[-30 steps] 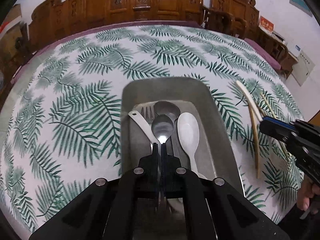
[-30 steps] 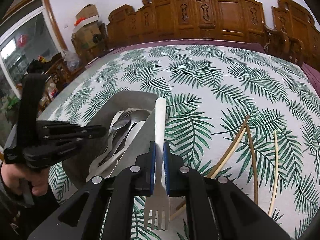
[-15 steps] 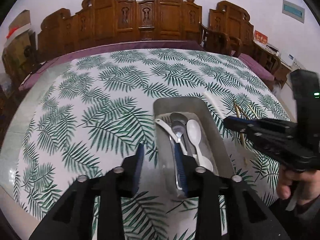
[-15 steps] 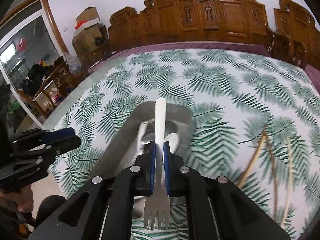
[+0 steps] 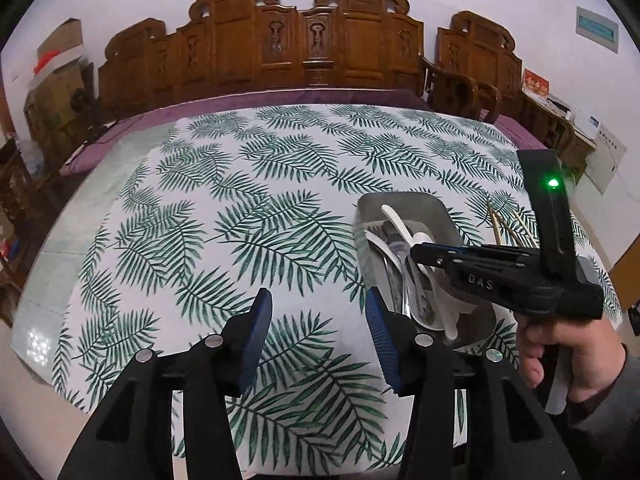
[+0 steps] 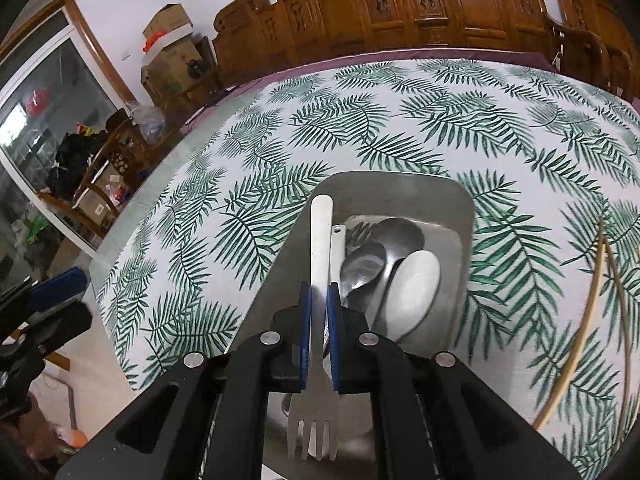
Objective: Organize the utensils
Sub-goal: 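Lower the white plastic fork into the tray and open the right tool, then grasp a wooden chopstick with the right tool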
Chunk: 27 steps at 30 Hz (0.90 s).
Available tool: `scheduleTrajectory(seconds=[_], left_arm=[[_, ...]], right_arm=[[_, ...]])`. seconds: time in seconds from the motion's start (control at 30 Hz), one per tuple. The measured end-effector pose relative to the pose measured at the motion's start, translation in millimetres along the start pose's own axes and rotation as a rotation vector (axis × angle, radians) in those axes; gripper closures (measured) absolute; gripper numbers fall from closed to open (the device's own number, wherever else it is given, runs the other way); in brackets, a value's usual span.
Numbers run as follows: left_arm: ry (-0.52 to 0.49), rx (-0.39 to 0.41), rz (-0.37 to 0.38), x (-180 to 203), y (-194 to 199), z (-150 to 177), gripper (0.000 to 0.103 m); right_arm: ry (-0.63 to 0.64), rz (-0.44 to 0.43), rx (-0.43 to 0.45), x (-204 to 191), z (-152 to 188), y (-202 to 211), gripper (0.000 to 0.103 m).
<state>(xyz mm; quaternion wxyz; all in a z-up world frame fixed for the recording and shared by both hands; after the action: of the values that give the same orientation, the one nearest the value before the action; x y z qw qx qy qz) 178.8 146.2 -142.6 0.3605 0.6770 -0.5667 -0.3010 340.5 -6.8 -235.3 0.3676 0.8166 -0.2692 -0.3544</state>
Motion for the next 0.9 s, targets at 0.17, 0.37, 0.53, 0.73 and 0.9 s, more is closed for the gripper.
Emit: scheduleTrajectory(seconds=[0.17,0.37,0.53,0.73,0.9], left_arm=[[0.004,0.007,-0.002,-4.5,5.2,3.2,0.057],[-0.001,0.010,-0.002,0.0,7.6,4.6,0.056],[-0.012,0.017,0.008,9.8,12.0,5.8,0.055],[-0.027,0.035,0.027,33.7,21.0,5.0,0.039],[-0.052,0.060,0.069,59.5,29.0,3.6,0.022]], right_arm=[[-0.022,0.004,-0.005,0.4,-2.4,-5.9,0.093],[-0.012,0.010,0.003,3.5,-2.3,-2.1,0.090],[0.027,0.024,0.033,5.9,3.1,24.0,0.090],[0.076,0.068,0.088,15.3,18.5,74.3,0.090],[0.074,0.120,0.128,40.1,35.6,120.8,0.090]])
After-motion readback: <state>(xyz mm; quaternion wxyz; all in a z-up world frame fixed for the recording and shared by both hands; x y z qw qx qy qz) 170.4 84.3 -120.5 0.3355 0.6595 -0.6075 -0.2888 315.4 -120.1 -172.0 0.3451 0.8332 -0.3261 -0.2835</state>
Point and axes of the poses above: each gripper's, at about its wrist camera, not at the fingertips, and y roughly against the way its jaws point, x to its right, z to its underside, the point moved 3 cm from there along -y, roughly the way its jaws point, and after that the axes turned 7 degrees about -x, right-handed, at the moved point
